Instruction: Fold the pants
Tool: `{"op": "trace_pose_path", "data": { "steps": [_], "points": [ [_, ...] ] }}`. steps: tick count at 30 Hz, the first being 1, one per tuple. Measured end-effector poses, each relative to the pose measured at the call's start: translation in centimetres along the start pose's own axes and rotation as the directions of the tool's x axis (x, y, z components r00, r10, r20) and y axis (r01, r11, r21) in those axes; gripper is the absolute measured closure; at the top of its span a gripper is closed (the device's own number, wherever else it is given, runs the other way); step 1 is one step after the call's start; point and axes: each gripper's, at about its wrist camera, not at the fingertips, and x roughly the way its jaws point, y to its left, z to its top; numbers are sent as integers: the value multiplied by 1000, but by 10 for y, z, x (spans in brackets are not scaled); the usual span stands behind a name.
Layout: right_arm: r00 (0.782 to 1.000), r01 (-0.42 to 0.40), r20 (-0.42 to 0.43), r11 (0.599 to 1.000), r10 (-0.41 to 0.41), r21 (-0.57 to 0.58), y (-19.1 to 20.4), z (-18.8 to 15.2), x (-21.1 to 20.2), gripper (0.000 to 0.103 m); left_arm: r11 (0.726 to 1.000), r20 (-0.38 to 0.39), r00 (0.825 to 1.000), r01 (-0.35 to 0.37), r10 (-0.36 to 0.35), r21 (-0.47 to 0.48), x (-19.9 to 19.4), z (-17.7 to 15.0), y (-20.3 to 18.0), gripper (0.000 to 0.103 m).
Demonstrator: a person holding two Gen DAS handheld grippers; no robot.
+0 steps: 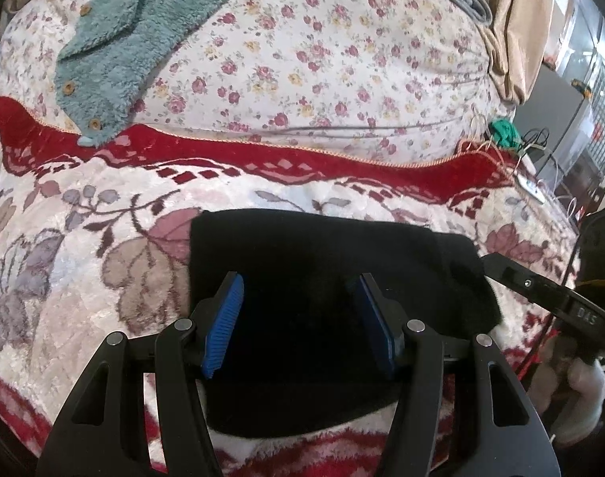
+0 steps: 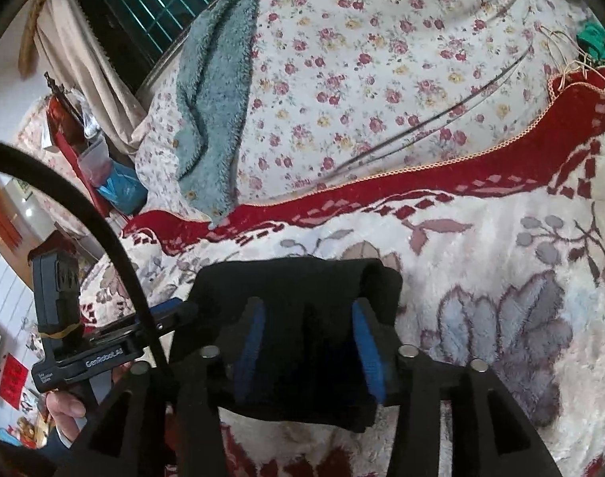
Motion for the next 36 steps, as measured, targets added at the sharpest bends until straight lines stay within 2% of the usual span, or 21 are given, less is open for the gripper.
{"op": "trace_pose_path", "data": {
  "steps": [5,7,8,16,19,22,27,36],
  "points": [
    [1000,3,-30,999,-1,40,-9,-1,11,46,998,-6,999,33,-33,-49,-12,0,18,40],
    [999,14,-48,998,-12,58,-16,-3,16,37,998,-14,1000,24,-25,-62,-12,-1,26,40],
    [998,11,-56,998,-7,69,-20,-6,19,36,997,-16,1000,23,-24,-68,-12,-2,29,40],
    [992,-51,-109,988,68,147,-42,-15,42,35,983,-73,991,96,-109,-158,8,-8,50,40],
    [988,-83,-113,984,102,156,-46,-16,48,33,985,-65,992,93,-104,-147,11,-9,48,40],
    [984,-117,-110,978,137,173,-49,-19,55,30,985,-66,992,100,-110,-142,17,-9,47,32],
    [980,-143,-117,979,160,143,-49,-17,59,28,980,-109,987,99,-119,-171,38,-11,53,30],
    [970,-173,-153,978,190,115,-49,-10,72,22,971,-115,980,137,-162,-196,52,-11,58,18]
  ]
}}
